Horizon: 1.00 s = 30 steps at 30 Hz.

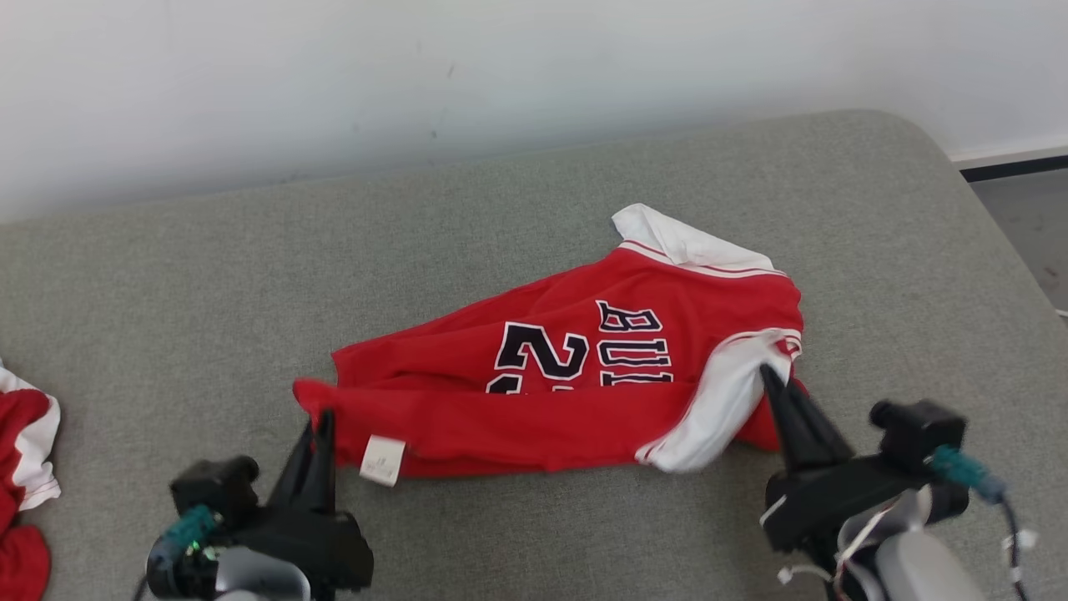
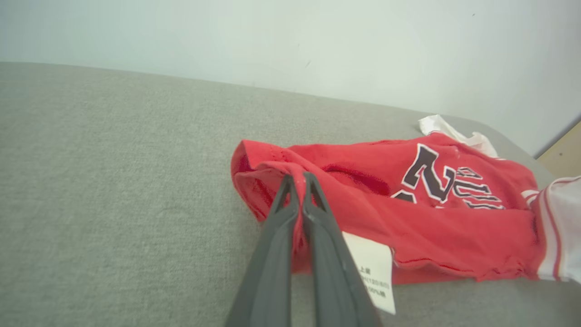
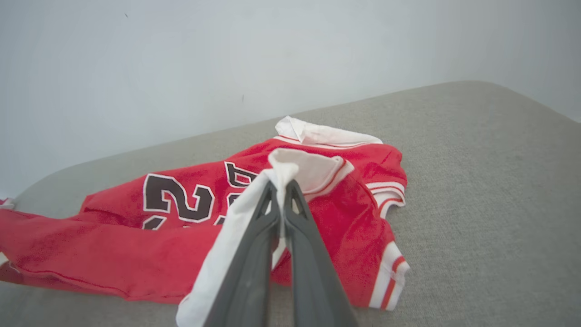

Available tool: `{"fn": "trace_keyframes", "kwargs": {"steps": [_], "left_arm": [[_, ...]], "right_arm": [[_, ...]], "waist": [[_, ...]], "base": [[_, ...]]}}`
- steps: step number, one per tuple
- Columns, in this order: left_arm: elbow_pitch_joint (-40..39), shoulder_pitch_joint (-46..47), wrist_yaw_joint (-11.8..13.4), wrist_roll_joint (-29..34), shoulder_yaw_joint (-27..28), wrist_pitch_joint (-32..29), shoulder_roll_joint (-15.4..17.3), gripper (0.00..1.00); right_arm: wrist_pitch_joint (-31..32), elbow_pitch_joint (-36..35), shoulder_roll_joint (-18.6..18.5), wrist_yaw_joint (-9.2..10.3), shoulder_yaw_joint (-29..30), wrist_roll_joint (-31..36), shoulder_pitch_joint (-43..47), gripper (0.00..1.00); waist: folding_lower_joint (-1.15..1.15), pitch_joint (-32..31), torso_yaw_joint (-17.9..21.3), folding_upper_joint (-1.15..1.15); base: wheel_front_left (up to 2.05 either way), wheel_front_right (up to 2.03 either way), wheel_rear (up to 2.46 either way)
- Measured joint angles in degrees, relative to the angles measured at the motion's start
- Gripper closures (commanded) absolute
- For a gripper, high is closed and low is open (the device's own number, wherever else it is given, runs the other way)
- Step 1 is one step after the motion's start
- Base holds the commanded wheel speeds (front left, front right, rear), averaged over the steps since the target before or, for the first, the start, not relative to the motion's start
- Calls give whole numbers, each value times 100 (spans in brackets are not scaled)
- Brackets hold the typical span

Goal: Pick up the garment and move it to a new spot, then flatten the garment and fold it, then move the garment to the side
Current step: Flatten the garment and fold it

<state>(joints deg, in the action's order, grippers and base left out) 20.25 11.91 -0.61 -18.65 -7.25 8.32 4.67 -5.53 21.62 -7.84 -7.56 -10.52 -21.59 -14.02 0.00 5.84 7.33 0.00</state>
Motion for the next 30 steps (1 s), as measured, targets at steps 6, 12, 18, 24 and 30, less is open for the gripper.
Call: {"fn": "trace_keyframes", "kwargs": {"steps": [6, 12, 18, 24, 30], "left_arm": [[-598, 380, -221, -695, 191, -193, -73, 100], [-834, 1227, -380, -1614, 289, -903, -127, 100], [-704, 2769, -315, -2162, 565, -1694, 30, 100], [-525, 4251, -41, -2262, 783, -1928, 285, 100], [-261, 5769, 20, -1989, 939, -1261, 424, 100]], "right_arm": [[458, -1699, -386, 0, 63, -871, -272, 100], [1012, -2187, -733, 0, 167, -1374, -1326, 100], [1421, -1457, -757, 1, 122, -1728, -3276, 100], [1488, -249, -520, 1, -65, -1701, -4974, 100], [630, 829, -177, 1, 345, -1518, -6699, 100]], "waist": [[0, -166, 29, 0], [0, -165, 52, 1], [0, 245, 113, 0], [-2, 941, 196, 0], [-3, 1817, 261, -1]], "base": [[0, 0, 0], [0, 0, 0], [0, 0, 0], [0, 0, 0], [0, 0, 0]]}}
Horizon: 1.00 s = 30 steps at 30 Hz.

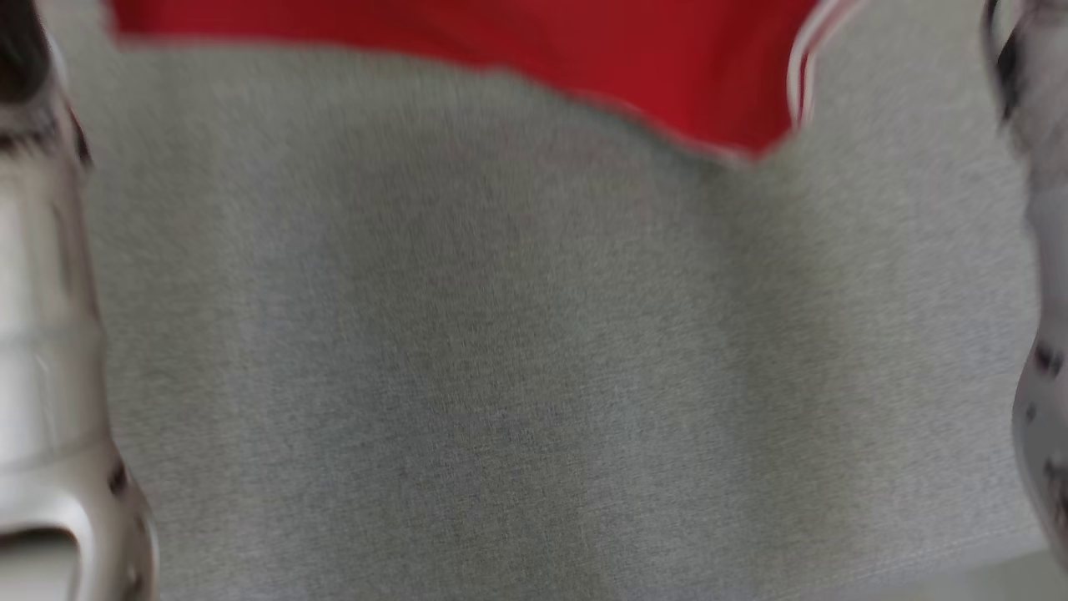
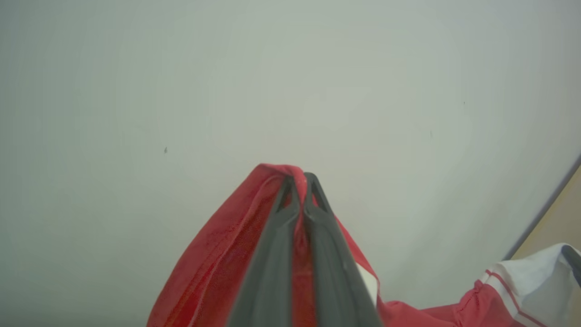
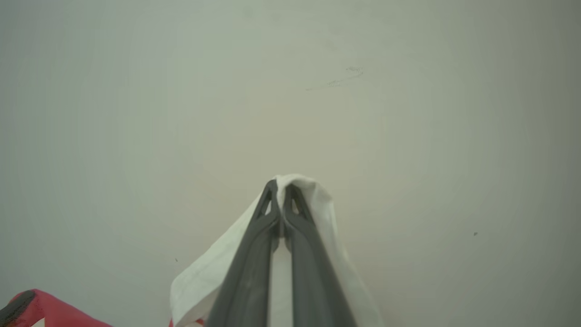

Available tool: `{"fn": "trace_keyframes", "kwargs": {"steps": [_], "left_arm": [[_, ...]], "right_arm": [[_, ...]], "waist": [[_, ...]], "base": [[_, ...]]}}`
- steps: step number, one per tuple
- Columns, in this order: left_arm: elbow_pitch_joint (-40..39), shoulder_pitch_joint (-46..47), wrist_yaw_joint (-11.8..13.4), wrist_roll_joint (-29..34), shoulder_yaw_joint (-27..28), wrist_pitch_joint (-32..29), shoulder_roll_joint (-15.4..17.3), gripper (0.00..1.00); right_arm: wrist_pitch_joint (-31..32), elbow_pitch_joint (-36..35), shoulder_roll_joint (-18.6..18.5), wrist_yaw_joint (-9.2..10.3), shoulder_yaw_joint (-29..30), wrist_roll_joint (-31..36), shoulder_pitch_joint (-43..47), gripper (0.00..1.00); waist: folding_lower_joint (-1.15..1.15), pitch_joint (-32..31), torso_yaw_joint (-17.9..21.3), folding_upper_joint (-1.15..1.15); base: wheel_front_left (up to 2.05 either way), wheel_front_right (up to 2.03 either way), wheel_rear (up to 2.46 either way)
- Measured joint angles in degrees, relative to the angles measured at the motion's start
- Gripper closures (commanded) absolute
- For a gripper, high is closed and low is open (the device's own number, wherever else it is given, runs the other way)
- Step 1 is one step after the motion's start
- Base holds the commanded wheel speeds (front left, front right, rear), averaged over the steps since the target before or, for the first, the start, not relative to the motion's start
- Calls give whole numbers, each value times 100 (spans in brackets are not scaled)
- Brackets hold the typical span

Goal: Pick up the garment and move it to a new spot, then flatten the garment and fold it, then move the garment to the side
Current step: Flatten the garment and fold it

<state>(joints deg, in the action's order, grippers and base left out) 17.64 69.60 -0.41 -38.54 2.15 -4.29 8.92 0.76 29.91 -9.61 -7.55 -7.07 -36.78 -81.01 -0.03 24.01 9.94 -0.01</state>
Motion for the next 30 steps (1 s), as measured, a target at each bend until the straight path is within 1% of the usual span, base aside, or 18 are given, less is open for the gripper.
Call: {"fn": "trace_keyframes", "kwargs": {"steps": [3, 5, 6, 9, 10, 11, 13, 17, 19, 21, 23, 26, 28, 30], "left_arm": [[137, 754, -30, 31, 87, 558, -52, 100], [247, 1123, -141, 38, 115, 884, -83, 100], [298, 1270, -196, 41, 123, 1054, -103, 100], [386, 1622, -377, 82, 105, 1547, -125, 100], [386, 1622, -377, 82, 105, 1547, -125, 100], [396, 1708, -427, 83, 99, 1649, -141, 100], [454, 1828, -519, 115, 93, 1795, -155, 100], [620, 1704, -623, 222, 20, 1901, -186, 100], [760, 1440, -661, 221, -57, 1915, -188, 100], [843, 1120, -669, 198, -197, 1917, -181, 100], [840, 793, -687, 114, -421, 1918, -111, 100], [705, 264, -694, -225, -678, 1926, 15, 100], [602, -179, -695, -459, -791, 1926, 116, 100], [476, -664, -698, -673, -890, 1925, 229, 100]], "right_arm": [[-725, 281, 99, 0, 322, 59, -834, 100], [-1254, 414, 65, 0, 356, 337, -1357, 100], [-1410, 404, 40, 0, 332, 481, -1566, 100], [-1561, 202, 56, 0, 382, 668, -1915, 100], [-1561, 202, 56, 0, 382, 668, -1915, 100], [-1570, 70, 75, 0, 432, 680, -1953, 100], [-1579, -249, 54, 0, 432, 906, -1954, 100], [-1590, -409, -2, 0, 103, 1034, -1553, 100], [-1589, -448, -94, 0, -148, 1010, -1247, 100], [-1586, -587, -225, 0, -449, 853, -959, 100], [-1589, -789, -435, 0, -820, 626, -630, 100], [-1588, -1022, -800, 0, -1246, 189, -102, 100], [-1383, -1221, -1098, 0, -1599, -100, 293, 100], [-1189, -1447, -1294, 0, -1747, -449, 736, 100]], "waist": [[0, 424, 7, 0], [0, 684, 2, 0], [0, 809, -3, 0], [0, 1137, -30, -1], [0, 1137, -30, -1], [0, 1232, -43, 0], [1, 1409, -75, -1], [2, 1701, -168, 0], [1, 1800, -237, 0], [1, 1850, -324, 0], [2, 1842, -394, 0], [2, 1721, -461, 0], [3, 1591, -505, 0], [4, 1425, -544, 0]], "base": [[0, 0, 0], [0, 0, 0], [0, 0, 0], [0, 0, 0], [0, 0, 0], [0, 0, 0], [0, 0, 0], [0, 0, 0], [0, 0, 0], [0, 0, 0], [0, 0, 0], [0, 0, 0], [0, 0, 0], [0, 0, 0]]}}
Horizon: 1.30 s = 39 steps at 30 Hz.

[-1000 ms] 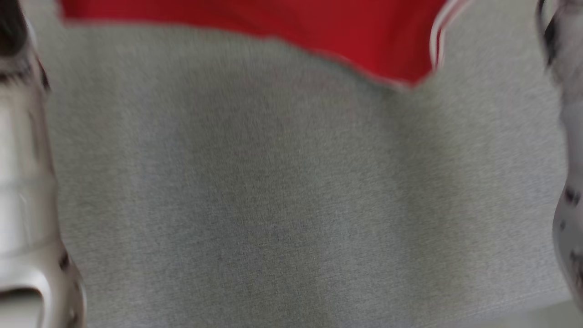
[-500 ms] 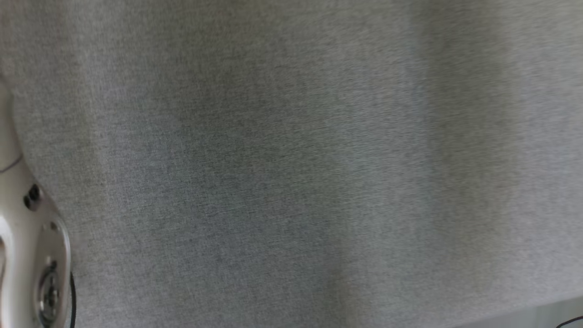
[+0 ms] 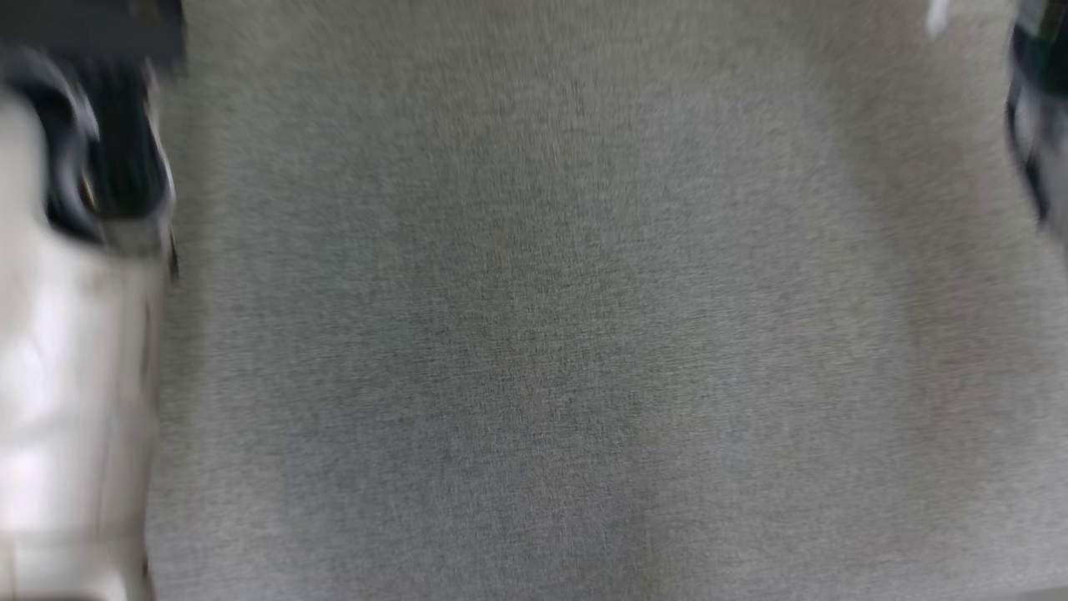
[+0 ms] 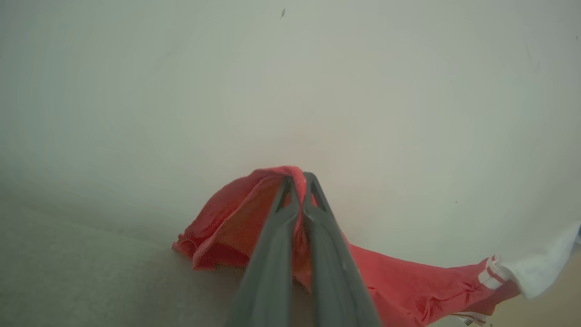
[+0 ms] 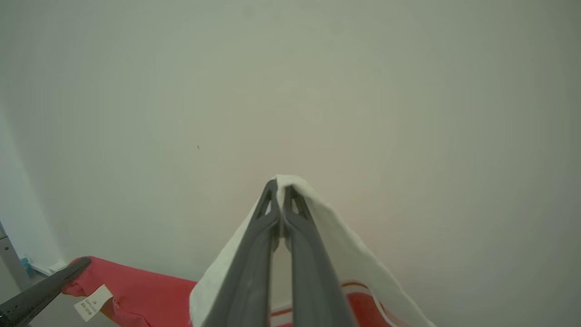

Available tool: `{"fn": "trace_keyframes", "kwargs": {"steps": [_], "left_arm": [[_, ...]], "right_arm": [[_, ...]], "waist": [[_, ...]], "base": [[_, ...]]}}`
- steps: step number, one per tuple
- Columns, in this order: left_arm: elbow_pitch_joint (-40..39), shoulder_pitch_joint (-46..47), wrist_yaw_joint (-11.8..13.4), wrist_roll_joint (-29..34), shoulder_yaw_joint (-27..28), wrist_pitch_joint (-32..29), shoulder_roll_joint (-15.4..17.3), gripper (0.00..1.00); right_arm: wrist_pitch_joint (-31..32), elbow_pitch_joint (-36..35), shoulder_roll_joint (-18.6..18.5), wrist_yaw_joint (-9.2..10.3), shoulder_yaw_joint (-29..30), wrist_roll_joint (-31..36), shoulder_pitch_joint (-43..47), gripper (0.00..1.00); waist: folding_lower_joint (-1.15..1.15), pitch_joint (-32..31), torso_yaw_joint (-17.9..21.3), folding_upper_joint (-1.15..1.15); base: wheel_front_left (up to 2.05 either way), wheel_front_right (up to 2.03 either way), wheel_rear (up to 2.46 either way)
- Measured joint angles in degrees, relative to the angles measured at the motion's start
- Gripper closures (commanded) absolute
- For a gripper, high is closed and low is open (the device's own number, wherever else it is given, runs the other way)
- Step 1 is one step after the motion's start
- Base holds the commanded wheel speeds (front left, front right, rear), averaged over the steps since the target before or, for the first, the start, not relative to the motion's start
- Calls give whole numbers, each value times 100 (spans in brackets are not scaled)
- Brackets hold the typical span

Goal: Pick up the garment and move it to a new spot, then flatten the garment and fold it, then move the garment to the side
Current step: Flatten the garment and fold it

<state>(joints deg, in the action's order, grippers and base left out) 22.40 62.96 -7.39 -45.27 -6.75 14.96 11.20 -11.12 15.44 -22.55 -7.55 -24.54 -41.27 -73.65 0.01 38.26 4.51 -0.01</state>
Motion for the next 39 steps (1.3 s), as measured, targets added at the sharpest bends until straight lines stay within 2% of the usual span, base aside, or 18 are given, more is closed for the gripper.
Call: {"fn": "trace_keyframes", "kwargs": {"steps": [3, 6, 9, 13, 22, 29, 32, 39], "left_arm": [[-176, -750, -1, -264, -79, -9, 130, 100], [-332, -1494, -2, -445, -109, -9, 218, 100], [-391, -2212, 0, -531, -159, -34, 224, 100], [-392, -3019, 53, -554, -279, -124, 216, 100], [-352, -4480, 369, -463, -488, -160, 171, 100], [-339, -5384, 570, -352, -717, -175, 87, 100], [-269, -5627, 642, -277, -750, -176, 183, 100], [-438, -6113, 848, -185, -849, -370, 363, 100]], "right_arm": [[331, -393, -298, 0, -109, -356, 733, 100], [693, -739, -490, 0, 40, -599, 1506, 100], [1232, -878, -664, 0, 347, -506, 2379, 100], [1904, -1088, -590, 0, 911, -227, 3563, 100], [3194, -1611, 180, 0, 1848, 884, 5703, 100], [3989, -2136, 1120, 0, 2517, 1714, 7038, 100], [4353, -2336, 1298, 0, 2736, 1975, 7421, 100], [5255, -2934, 1656, 0, 2973, 2061, 8187, 100]], "waist": [[0, -298, -34, 0], [0, -654, -36, 2], [1, -1042, -22, 2], [1, -1561, -6, 2], [2, -2607, 21, 2], [1, -3306, -28, 3], [1, -3504, -58, 3], [0, -3820, -103, 2]], "base": [[0, 0, 0], [0, 0, 0], [0, 0, 0], [0, 0, 0], [0, 0, 0], [0, 0, 0], [0, 0, 0], [0, 0, 0]]}}
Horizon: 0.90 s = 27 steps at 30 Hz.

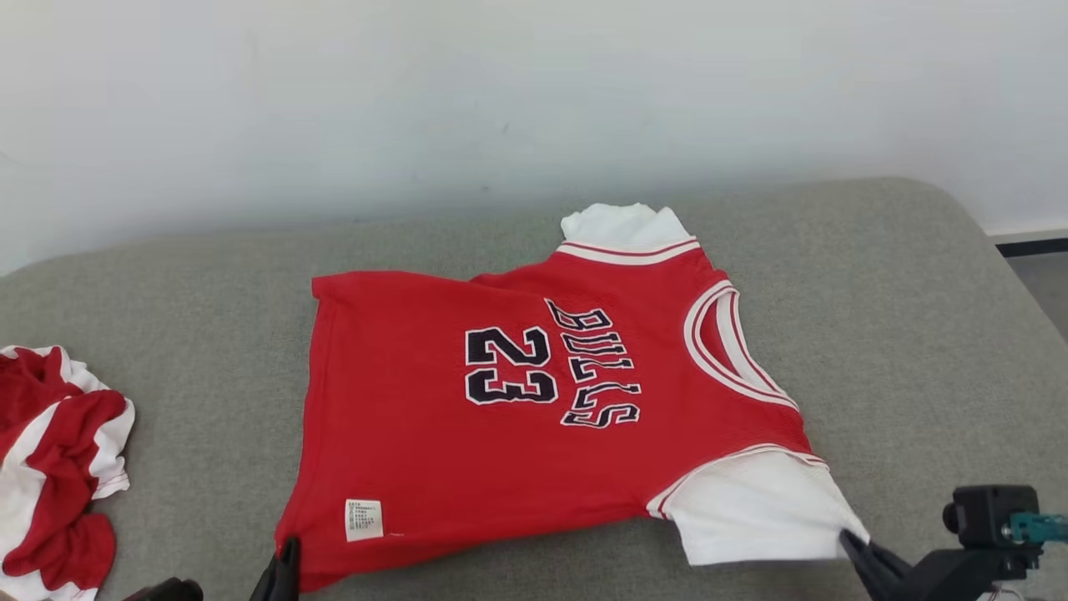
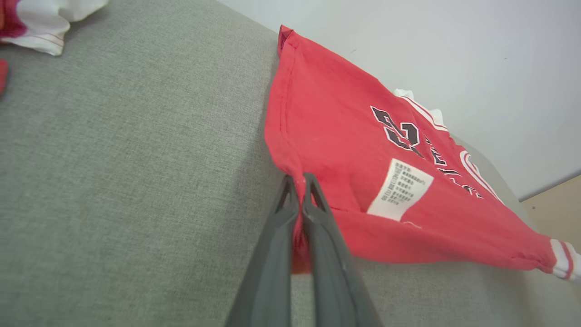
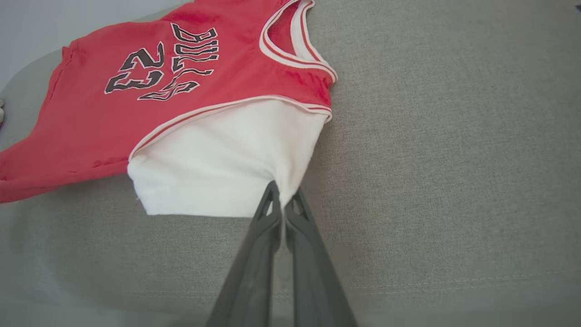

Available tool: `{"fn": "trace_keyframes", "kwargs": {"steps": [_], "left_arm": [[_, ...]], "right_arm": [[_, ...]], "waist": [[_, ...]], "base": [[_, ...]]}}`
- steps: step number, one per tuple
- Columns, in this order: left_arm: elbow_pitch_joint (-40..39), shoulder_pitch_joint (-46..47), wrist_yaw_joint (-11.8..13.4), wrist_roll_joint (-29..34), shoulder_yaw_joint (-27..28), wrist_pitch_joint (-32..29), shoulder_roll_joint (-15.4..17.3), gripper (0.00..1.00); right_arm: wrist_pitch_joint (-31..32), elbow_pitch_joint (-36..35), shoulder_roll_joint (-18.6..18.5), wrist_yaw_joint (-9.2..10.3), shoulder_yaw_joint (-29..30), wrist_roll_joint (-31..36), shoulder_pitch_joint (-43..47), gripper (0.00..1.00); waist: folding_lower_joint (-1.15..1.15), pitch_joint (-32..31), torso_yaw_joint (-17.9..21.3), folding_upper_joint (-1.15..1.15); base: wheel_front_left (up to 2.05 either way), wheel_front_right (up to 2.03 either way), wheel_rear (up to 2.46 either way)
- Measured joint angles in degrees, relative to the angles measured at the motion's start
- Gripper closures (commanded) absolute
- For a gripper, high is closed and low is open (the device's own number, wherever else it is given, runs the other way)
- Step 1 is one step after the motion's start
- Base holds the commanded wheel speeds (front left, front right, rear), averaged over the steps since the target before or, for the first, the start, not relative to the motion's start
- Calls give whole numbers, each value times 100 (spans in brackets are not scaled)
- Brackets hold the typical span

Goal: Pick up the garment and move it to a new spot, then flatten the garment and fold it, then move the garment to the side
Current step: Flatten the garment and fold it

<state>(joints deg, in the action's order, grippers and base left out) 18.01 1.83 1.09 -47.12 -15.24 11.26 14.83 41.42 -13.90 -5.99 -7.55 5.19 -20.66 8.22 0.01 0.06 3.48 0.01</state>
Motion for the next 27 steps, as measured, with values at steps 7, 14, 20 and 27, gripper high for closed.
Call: {"fn": "trace_keyframes", "kwargs": {"steps": [7, 14, 20, 27], "left_arm": [[-121, -236, 192, 200, -231, -304, 159, 100], [-229, -379, 382, 437, -508, -759, 385, 100], [-561, -432, 501, 414, -533, -988, 423, 100], [-568, 180, 554, 422, -606, -1210, 291, 100]], "right_arm": [[1002, -296, 111, 0, -69, -192, 553, 100], [1590, -710, 142, 0, 52, -369, 796, 100], [1226, -623, -36, 0, -93, -338, 254, 100], [681, 387, -393, 0, -555, -671, -1024, 100]], "waist": [[-1, -71, -2, -1], [-1, -83, 17, -1], [-1, -20, 54, -1], [-1, 165, 48, -1]], "base": [[0, 0, 0], [0, 0, 0], [0, 0, 0], [0, 0, 0]]}}
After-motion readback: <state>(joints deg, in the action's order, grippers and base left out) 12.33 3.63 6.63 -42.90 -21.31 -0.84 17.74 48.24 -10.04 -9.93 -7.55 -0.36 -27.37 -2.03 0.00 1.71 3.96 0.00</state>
